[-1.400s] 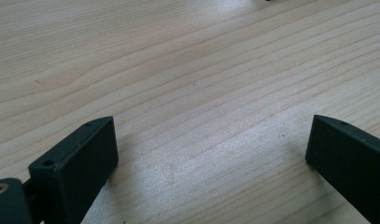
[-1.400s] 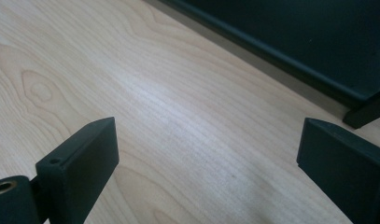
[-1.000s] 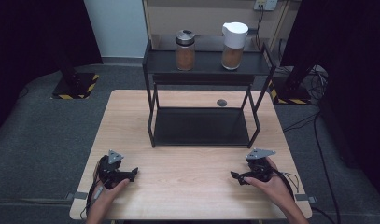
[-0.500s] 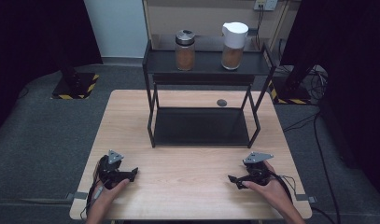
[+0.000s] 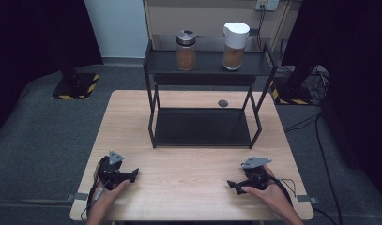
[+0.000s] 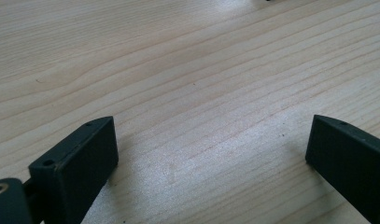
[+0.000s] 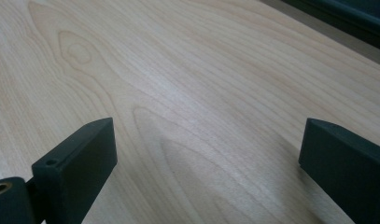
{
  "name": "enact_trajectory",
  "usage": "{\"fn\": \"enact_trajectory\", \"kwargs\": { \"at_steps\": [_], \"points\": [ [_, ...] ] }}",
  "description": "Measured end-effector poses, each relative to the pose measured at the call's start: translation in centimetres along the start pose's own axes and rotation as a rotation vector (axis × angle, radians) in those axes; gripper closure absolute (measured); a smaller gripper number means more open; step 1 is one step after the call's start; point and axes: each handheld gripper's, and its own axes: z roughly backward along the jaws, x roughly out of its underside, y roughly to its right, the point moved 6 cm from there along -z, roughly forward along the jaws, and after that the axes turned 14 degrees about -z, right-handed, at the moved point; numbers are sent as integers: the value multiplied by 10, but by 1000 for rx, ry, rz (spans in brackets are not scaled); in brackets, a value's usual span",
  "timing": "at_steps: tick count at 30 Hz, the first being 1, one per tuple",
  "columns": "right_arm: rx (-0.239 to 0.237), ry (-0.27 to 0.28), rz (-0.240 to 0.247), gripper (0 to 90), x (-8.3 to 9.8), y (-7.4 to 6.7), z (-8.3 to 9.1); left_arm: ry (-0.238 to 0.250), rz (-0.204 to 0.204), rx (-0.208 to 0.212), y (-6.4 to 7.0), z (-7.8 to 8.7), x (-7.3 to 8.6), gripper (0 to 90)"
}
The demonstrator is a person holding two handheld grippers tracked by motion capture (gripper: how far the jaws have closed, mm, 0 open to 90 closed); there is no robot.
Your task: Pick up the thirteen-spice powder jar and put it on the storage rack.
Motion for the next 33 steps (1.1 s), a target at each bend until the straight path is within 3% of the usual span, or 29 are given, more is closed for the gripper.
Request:
{"fn": "enact_trajectory", "kwargs": {
  "at_steps": [13, 33],
  "points": [
    [16, -5, 54, 13, 6, -9, -7, 0, 0, -1, 0, 0, 0, 11],
    [18, -5, 54, 10, 5, -9, -8, -2, 1, -5, 2, 1, 0, 13]
  ]
}}
